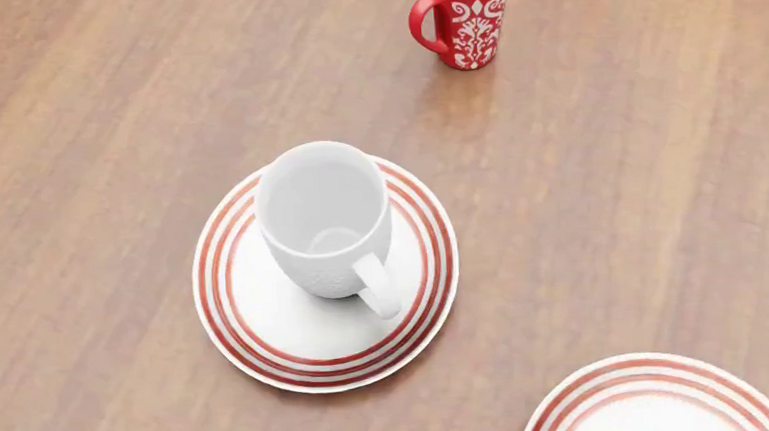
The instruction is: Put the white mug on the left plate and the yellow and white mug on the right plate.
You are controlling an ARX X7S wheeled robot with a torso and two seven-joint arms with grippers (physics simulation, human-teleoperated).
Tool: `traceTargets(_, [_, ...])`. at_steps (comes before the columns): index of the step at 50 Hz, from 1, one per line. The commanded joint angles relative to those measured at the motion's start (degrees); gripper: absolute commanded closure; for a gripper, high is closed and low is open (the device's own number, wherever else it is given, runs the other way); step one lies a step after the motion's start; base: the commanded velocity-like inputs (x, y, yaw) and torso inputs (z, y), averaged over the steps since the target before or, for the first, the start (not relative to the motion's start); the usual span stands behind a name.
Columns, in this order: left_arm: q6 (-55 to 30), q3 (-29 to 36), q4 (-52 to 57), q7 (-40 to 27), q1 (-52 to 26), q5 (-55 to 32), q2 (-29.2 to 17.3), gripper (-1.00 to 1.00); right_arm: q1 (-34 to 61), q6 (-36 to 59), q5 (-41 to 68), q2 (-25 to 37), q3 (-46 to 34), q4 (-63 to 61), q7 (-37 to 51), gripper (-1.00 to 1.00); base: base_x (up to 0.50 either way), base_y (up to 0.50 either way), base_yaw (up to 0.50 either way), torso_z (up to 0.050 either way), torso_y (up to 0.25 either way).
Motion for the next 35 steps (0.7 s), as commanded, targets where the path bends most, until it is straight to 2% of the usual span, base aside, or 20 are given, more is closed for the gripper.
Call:
traceTargets(1, [-1.42, -0.83, -2.22, 1.68, -1.68, 1.85, 1.19, -1.0, -0.09, 9.9, 2.22, -1.85, 6.63, -12.86, -1.62, -1.0, 0.0, 0.0, 0.0, 0.0, 0.0])
traceTargets(8, [-1.26, -0.52, -2.7, 1.66, -1.98, 2.11, 1.47, -1.0, 0.7, 15.02, 5.61, -0.54, 8.82, -15.33, -0.83, -1.0, 0.0, 0.0, 0.0, 0.0, 0.0])
traceTargets(23, [-0.97, -0.39, -3.12, 1.94, -1.74, 2.04, 1.24, -1.0, 14.69, 35.97, 9.81, 12.77, 10.8, -16.55, 10.24, -1.0, 0.0, 0.0, 0.0, 0.0, 0.0])
traceTargets(31, [-1.22, 1.33, -5.64, 2.69, -3.22, 3.47, 1.8, -1.0, 25.26, 42.73, 7.94, 17.91, 6.33, -13.38, 13.77, -1.0, 0.0, 0.0, 0.0, 0.0, 0.0])
traceTargets(35, [-1.79, 2.91, -8.12, 3.58, -5.28, 4.79, 2.04, -1.0, 28.84, 42.58, 7.03, 18.21, 4.04, -10.76, 13.93, -1.0, 0.0, 0.0, 0.0, 0.0, 0.0])
